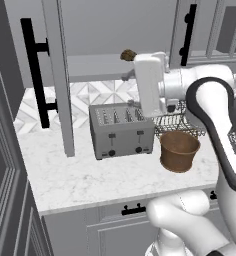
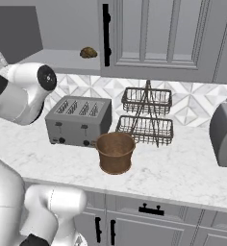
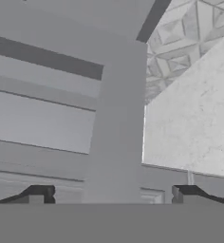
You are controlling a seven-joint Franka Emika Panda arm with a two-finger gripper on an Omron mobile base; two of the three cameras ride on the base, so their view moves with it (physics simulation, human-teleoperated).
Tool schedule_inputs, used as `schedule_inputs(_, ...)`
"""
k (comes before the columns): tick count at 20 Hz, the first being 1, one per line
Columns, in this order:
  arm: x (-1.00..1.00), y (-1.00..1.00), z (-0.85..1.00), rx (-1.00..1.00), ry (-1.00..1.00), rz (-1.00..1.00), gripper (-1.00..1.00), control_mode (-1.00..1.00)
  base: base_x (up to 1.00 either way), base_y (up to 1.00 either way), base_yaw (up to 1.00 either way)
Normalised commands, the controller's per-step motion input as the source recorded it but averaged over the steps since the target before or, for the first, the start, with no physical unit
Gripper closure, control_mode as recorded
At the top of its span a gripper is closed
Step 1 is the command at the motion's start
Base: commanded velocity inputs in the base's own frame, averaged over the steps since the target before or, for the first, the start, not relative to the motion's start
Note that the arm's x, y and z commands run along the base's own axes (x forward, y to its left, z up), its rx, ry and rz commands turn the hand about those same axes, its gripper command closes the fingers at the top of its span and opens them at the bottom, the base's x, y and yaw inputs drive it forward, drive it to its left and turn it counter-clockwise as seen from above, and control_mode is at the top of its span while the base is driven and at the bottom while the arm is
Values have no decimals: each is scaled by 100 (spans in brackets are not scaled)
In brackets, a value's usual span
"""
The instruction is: Open the cabinet, pick up the bread from the cabinet and place it in the basket. Then move the basket to the dining counter.
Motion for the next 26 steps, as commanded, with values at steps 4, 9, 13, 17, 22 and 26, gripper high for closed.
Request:
schedule_inputs(4,-60,-100,-5,-24,-30,-1,-100,-100,0,0,0)
schedule_inputs(9,-36,-100,0,-30,-27,-5,-100,-100,0,0,0)
schedule_inputs(13,-4,-100,3,-32,-19,-8,-100,-100,0,0,0)
schedule_inputs(17,0,-92,6,-37,-20,-11,-100,-100,0,0,0)
schedule_inputs(22,2,-43,3,-41,-32,-14,-100,-100,0,0,0)
schedule_inputs(26,15,-57,24,-37,-10,-12,-100,-100,0,0,0)
